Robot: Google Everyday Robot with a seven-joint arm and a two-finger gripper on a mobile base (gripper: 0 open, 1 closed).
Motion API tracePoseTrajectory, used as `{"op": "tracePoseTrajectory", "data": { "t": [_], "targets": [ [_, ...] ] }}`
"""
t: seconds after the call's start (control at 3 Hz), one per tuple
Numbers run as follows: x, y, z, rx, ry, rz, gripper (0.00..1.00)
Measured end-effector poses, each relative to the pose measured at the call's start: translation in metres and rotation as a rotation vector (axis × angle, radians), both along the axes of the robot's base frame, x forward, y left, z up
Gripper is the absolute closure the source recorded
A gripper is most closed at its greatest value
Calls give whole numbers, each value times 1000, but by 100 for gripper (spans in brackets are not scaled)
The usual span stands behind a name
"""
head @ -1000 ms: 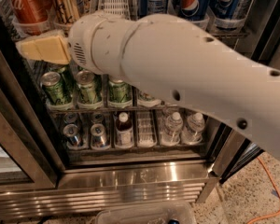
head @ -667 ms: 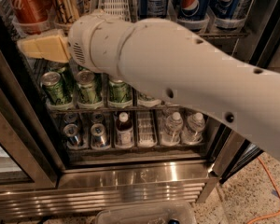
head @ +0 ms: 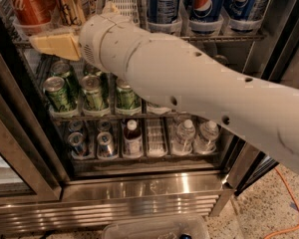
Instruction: Pick orange can from top shelf of fridge
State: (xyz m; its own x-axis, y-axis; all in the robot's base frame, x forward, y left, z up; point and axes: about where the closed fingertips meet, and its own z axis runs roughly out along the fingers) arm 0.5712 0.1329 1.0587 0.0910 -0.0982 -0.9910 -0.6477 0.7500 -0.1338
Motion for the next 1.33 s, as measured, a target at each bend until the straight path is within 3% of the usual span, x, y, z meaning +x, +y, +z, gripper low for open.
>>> {"op": "tracePoseTrajectory", "data": {
  "t": [0.33, 1.0, 1.33],
  "targets": [
    [11, -9, -1, 2, -40, -26, 0],
    [21, -14, -4, 4, -73, -31, 3],
    [20, -14, -4, 5, -74, -30, 16]
  ]
}}
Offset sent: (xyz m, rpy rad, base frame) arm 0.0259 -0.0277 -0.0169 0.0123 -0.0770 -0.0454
